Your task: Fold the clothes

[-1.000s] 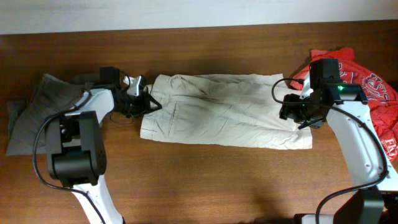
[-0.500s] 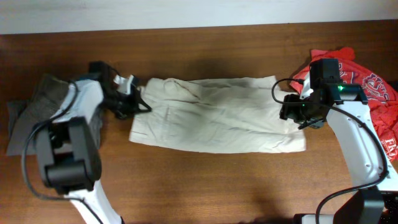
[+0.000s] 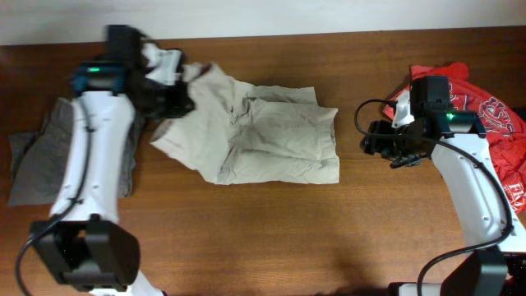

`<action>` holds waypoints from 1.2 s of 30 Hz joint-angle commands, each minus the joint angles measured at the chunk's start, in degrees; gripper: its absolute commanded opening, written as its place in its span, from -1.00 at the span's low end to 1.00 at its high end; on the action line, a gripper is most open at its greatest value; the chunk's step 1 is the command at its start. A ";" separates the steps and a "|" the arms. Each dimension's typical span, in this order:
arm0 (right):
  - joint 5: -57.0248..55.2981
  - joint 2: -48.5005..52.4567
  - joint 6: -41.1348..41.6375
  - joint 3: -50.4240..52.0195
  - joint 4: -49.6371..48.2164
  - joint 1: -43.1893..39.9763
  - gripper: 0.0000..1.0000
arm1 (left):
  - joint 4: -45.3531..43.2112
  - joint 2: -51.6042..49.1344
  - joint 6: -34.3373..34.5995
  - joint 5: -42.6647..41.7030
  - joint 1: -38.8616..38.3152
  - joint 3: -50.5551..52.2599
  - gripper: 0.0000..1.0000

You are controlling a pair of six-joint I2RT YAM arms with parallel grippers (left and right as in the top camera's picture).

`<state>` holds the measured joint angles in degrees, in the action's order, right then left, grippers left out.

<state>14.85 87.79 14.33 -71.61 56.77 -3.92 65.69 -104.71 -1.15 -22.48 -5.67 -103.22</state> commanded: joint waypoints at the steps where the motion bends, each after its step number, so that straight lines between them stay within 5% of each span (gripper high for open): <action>1: 1.44 -0.74 -0.57 -0.76 -0.22 0.15 0.26 | -2.21 -0.44 6.23 5.68 -7.43 -0.33 -0.99; 10: 1.44 -0.74 -0.57 -0.76 0.63 0.15 0.25 | -8.28 -4.07 25.46 17.70 -20.52 -0.33 -0.99; 20: 1.01 -0.74 -0.61 -0.76 2.71 0.15 0.24 | -20.74 -17.75 40.72 17.35 -28.17 -0.33 -0.99; 30: 1.01 -0.74 -0.61 -0.70 3.74 0.15 0.24 | -25.83 -20.94 43.15 19.21 -33.79 -0.33 -0.99; 31: 1.01 -0.74 -0.61 -0.68 3.78 0.15 0.24 | -26.36 -20.94 43.15 19.58 -34.27 -0.33 -0.94; 33: 0.98 -0.74 -0.63 -0.68 3.93 0.15 0.24 | -27.69 -20.94 43.12 19.23 -34.86 -0.33 -0.42; 36: 1.01 -0.74 -1.05 -0.68 4.02 0.15 0.24 | -28.44 -20.92 42.88 18.95 -35.21 -0.92 0.01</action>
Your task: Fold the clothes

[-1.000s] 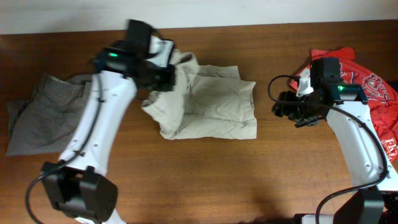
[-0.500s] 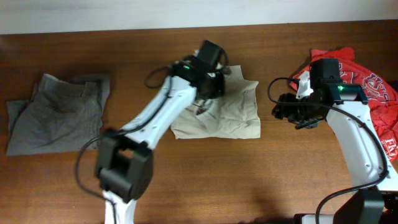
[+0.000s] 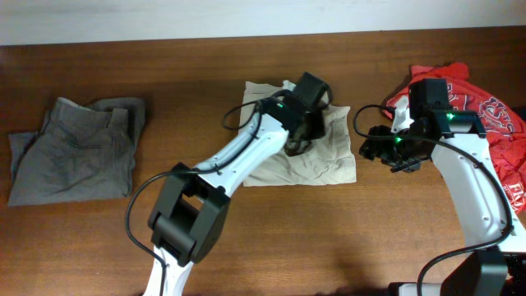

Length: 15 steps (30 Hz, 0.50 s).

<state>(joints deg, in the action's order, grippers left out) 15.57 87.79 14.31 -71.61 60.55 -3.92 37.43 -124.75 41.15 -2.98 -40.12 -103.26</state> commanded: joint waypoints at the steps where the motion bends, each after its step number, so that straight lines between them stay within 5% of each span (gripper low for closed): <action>1: 0.26 -0.74 -1.03 -0.68 0.35 0.15 0.24 | -0.15 -0.87 -0.22 -1.14 -0.76 -1.27 0.10; 15: -1.60 -0.66 -1.88 -0.66 0.79 0.15 0.25 | 4.26 -0.48 -9.46 1.03 -0.46 -17.38 0.61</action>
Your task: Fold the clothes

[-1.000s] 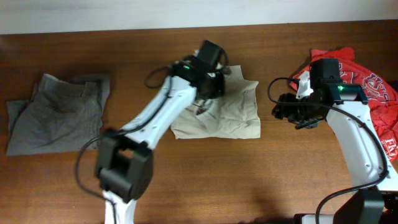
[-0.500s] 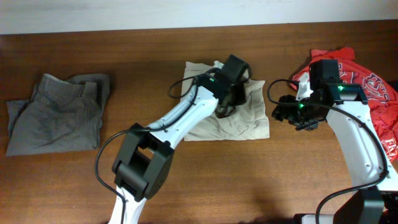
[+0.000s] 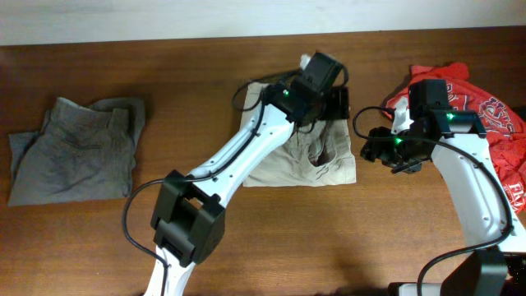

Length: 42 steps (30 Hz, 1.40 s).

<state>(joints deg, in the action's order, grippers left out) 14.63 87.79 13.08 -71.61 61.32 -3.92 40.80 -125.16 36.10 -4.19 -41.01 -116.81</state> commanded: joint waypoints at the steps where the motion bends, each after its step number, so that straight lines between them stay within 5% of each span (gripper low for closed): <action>1: -0.15 -0.66 -0.94 -0.66 -0.15 0.17 0.25 | 1.75 -0.07 -4.55 3.76 0.63 -4.37 0.61; 4: 4.44 -0.66 -5.14 -0.66 -1.11 0.52 0.24 | 5.62 -0.09 -4.55 8.11 2.27 -4.46 0.48; 8: 12.83 -0.63 -10.58 -0.66 -4.33 2.51 0.12 | 12.44 -0.31 -4.55 12.15 6.29 -4.28 -0.11; 10: 14.58 -0.57 -11.19 -0.66 -7.02 4.24 -0.08 | 15.10 -0.31 -4.52 14.47 8.83 -4.28 -0.56; 12: 14.95 -0.26 -11.17 -0.66 -10.45 6.49 -0.40 | 16.00 -0.42 -4.61 14.69 11.13 -4.22 -0.80; 14: 14.93 0.39 -10.51 -0.66 -14.01 8.76 -0.49 | 16.09 -0.70 -6.40 14.32 13.05 -3.93 -0.99; 18: 13.11 3.43 -5.66 -0.66 -21.53 13.00 -0.71 | 15.85 -2.38 -9.94 13.86 14.97 -2.23 -0.99; 26: 11.61 15.65 -4.94 -0.66 -30.75 18.10 -0.78 | 15.45 -11.34 -13.70 8.87 14.78 -1.31 -0.99; 35: -14.69 23.12 -2.45 -0.68 -22.47 14.95 -0.92 | 16.06 -17.35 -13.92 8.96 15.04 -1.29 -0.99; 42: -19.96 21.11 -0.50 -0.70 -17.62 9.66 -0.92 | 15.72 -17.35 -13.94 9.81 15.34 -1.31 -0.99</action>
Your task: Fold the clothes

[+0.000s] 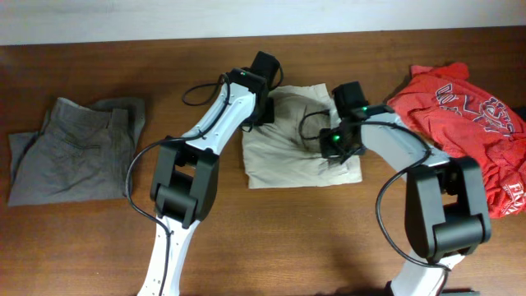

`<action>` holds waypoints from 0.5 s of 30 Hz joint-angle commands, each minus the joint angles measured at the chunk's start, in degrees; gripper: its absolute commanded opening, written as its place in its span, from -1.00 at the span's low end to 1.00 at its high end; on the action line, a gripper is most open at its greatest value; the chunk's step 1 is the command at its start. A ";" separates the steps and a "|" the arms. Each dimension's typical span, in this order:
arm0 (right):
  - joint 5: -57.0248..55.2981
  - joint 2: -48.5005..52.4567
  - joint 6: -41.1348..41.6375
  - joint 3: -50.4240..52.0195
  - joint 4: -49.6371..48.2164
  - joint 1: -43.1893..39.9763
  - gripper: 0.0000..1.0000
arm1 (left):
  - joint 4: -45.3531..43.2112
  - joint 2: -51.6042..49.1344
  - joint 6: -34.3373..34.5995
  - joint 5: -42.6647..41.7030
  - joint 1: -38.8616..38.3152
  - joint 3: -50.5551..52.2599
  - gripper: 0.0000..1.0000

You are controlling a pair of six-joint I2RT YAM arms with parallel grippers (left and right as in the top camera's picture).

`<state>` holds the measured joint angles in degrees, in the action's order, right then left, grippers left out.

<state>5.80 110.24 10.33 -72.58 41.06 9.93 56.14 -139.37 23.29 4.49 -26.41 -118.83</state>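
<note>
A beige garment (288, 156) lies folded into a rough rectangle in the middle of the table. My left gripper (265, 113) sits at its far left corner, on or just over the cloth. Over the garment's right part, close to the right edge, is my right gripper (335, 150). The overhead view hides both sets of fingers under the wrists, so open or shut does not show. A grey garment (74, 152) lies folded at the left of the table. Crumpled at the right lies a red shirt with white print (468, 123).
The wooden table (271, 238) has a pale wall strip along its far edge. Both arms reach in from the front and cross the middle, with cables looping near the beige garment. The red shirt runs off the right edge.
My left gripper has moved from the beige garment's far right to its far left corner. My right gripper has left its spot beside the red shirt and is now over the garment's right part.
First the beige garment lay spread wide, my left gripper at its far left end near the grey garment, the right gripper waiting by the red shirt. Then the garment was folded to half its width under my left gripper. Now both grippers are on the folded piece.
</note>
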 commanded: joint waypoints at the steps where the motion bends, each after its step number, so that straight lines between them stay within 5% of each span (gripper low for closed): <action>1: -11.02 -1.42 2.67 0.26 3.30 -4.94 -0.92 | 0.35 -3.13 -1.14 1.14 0.85 0.70 -0.99; 10: 9.53 -5.49 -6.51 0.24 5.20 -7.34 -0.74 | 7.56 -0.72 -3.69 1.11 1.88 -5.55 -0.80; 15: 11.50 -10.80 -6.91 0.24 5.27 -7.37 -0.74 | 10.86 3.34 -3.67 -0.39 2.97 -8.48 -0.43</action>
<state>13.08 105.06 5.52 -72.51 46.35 2.31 66.22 -140.44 20.29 4.82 -24.25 -125.12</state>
